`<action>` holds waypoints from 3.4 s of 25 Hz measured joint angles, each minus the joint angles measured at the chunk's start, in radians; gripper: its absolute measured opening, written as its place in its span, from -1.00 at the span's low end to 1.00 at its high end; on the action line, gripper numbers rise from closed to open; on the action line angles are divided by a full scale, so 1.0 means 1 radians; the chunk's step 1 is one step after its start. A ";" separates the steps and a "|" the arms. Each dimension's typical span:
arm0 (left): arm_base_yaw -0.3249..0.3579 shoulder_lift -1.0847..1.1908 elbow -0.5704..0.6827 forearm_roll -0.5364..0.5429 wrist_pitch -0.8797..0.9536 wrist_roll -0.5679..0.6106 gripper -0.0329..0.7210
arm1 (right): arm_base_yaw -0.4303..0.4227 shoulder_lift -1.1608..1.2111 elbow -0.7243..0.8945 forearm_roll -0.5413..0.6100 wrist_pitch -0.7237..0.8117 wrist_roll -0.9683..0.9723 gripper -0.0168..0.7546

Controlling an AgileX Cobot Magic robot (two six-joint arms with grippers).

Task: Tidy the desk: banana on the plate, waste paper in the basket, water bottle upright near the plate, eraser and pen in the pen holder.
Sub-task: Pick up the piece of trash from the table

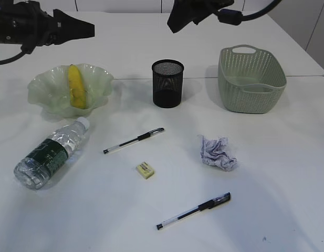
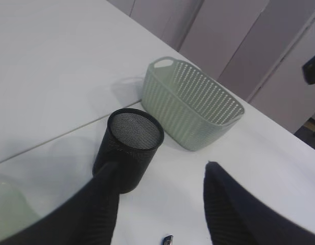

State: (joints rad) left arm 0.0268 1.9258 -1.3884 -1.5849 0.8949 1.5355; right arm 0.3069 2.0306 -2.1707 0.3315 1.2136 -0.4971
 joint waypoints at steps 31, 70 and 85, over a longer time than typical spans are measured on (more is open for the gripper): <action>0.015 -0.358 0.000 0.236 0.000 -0.069 0.09 | 0.000 0.137 0.000 -0.090 0.035 0.284 0.35; 0.015 -0.409 0.000 0.281 0.003 -0.152 0.09 | 0.000 0.154 0.204 -0.291 0.029 0.597 0.35; 0.015 -0.409 0.000 0.281 0.014 -0.188 0.09 | 0.000 0.101 0.381 -0.314 0.019 0.608 0.35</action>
State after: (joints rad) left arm 0.0422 1.5164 -1.3884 -1.3036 0.9085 1.3477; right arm 0.3069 2.1314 -1.7894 0.0178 1.2321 0.1109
